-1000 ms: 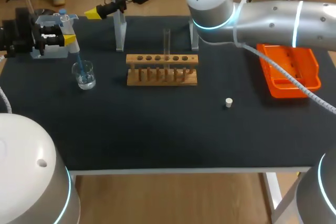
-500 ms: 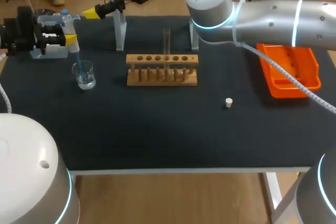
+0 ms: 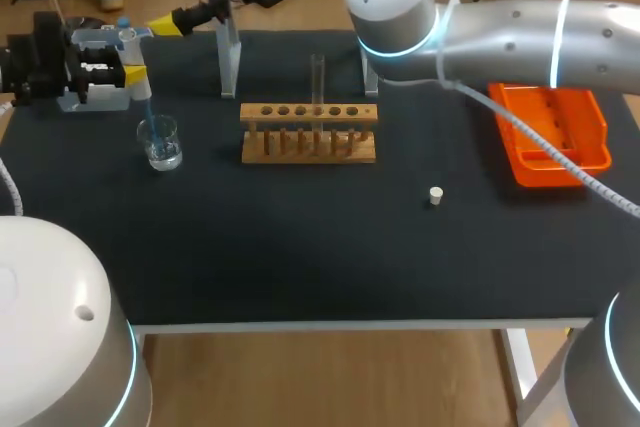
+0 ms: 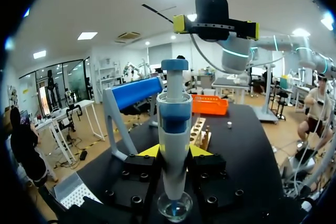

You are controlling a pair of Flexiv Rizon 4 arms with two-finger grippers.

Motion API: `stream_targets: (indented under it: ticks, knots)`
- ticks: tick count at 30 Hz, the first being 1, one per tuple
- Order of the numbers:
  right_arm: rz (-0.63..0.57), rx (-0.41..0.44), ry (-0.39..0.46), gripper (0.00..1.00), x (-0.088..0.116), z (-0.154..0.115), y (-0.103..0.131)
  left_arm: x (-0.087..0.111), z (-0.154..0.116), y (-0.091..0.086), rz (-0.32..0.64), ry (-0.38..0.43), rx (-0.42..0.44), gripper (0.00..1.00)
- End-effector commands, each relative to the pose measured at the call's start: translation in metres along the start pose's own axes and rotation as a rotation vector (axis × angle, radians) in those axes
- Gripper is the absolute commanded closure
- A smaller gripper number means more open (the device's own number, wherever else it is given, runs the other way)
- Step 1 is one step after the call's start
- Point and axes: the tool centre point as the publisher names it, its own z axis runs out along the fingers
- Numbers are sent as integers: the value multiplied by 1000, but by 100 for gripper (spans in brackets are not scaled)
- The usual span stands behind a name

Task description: Invert the test tube, pick up the pipette, mount the tip to pipette, aspirate from beaker and dispense into the tube, eject the tip, return the pipette, and cap with the stopper.

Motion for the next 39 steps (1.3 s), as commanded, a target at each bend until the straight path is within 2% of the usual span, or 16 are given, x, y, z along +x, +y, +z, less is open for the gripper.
stream_targets:
  ticks: [1, 3, 4, 5, 6, 9, 10, 39]
  knots:
    - [9, 0, -14, 0, -2, 7, 3, 1, 0, -1, -1, -3, -3, 100]
    - [16, -7, -23, 0, -3, 9, 3, 1, 0, -1, -1, -3, -3, 100]
    - [18, -9, -25, 6, -3, 10, 3, 1, 0, -1, -1, -3, -3, 100]
    - [22, -13, -27, 29, -3, 11, 4, 1, 0, -1, -1, -3, -3, 100]
    - [25, -15, -29, 58, -4, 12, 4, 1, 0, -1, -1, -3, -3, 100]
    - [34, -18, -35, 96, -4, 15, 5, 1, 0, -1, -1, -3, -3, 100]
    - [41, -19, -38, 100, -4, 16, 5, 1, 0, -1, -1, -3, -3, 100]
    - [76, 31, -81, 100, -14, 41, 5, 1, 0, -1, -1, -3, -3, 100]
